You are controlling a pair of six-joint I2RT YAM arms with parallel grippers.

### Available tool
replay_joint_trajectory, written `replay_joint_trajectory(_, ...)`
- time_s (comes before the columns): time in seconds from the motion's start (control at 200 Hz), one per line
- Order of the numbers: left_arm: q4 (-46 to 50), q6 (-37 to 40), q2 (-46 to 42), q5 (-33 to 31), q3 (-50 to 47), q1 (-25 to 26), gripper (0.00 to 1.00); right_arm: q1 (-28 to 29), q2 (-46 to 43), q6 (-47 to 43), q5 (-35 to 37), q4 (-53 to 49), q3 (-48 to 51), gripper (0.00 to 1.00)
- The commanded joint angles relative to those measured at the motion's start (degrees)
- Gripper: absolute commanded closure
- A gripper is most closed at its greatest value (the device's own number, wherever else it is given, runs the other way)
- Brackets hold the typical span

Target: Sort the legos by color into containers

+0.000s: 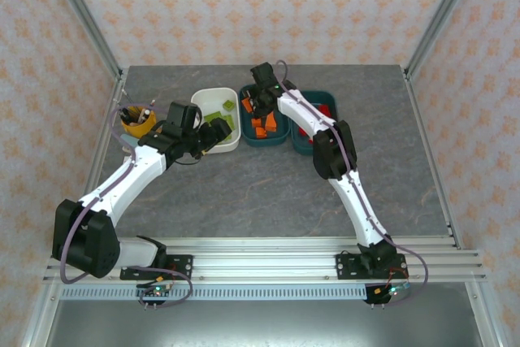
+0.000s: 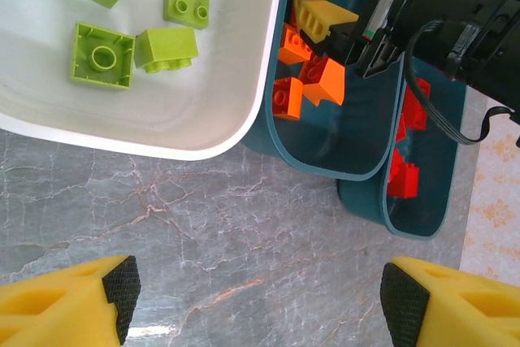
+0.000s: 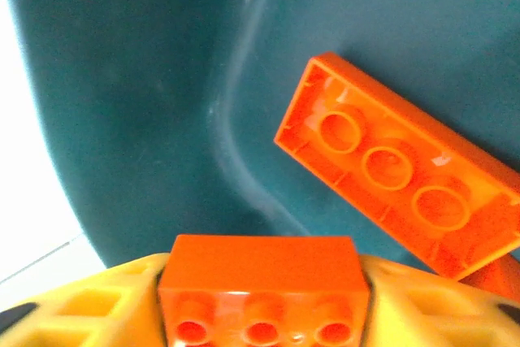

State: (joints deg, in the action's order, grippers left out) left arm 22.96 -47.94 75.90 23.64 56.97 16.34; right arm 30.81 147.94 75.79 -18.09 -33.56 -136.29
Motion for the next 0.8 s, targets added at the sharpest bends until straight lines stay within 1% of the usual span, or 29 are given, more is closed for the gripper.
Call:
replay_joint_trajectory(0.0, 0.9, 0.7, -1.9, 0.3, 0.2, -0.5, 0.19, -0.1, -0.4, -0.9, 0.5, -2.6, -2.0, 0.31)
replay_joint_trajectory(0.14, 0.7, 0.2, -2.5, 0.1, -0.3, -0.5, 0.19, 0.0, -2.7, -2.8, 1.5, -4.0, -1.4, 0.28)
replay_joint_trajectory(0.31, 2.0, 0.2, -4.1, -0.8, -0.5, -0.5, 0.19, 0.2, -7.4, -4.9, 3.4, -4.2, 2.0, 0.28)
replay_joint_trajectory(0.49, 5.3, 0.1, -7.4, -2.7, -1.2, -0.5, 0.19, 1.0, -15.7, -10.4, 6.9, -4.1, 8.4, 0.30)
replay_joint_trajectory(0.611, 7.9, 0.3, -10.1, -3.8, -2.3, -0.5, 0.19, 1.4, -23.9, -15.8, 8.9, -2.1, 17.5, 0.32)
replay_joint_trajectory(0.711, 10.2, 0.6, -12.8, -5.1, -3.4, -0.5, 0.18, 1.6, -32.7, -21.6, 10.4, 1.1, 29.5, 0.32)
replay_joint_trajectory(0.796, 12.3, 0.9, -15.1, -6.0, -4.3, -0.5, 0.15, 1.7, -40.8, -27.7, 12.2, 2.0, 39.3, 0.31)
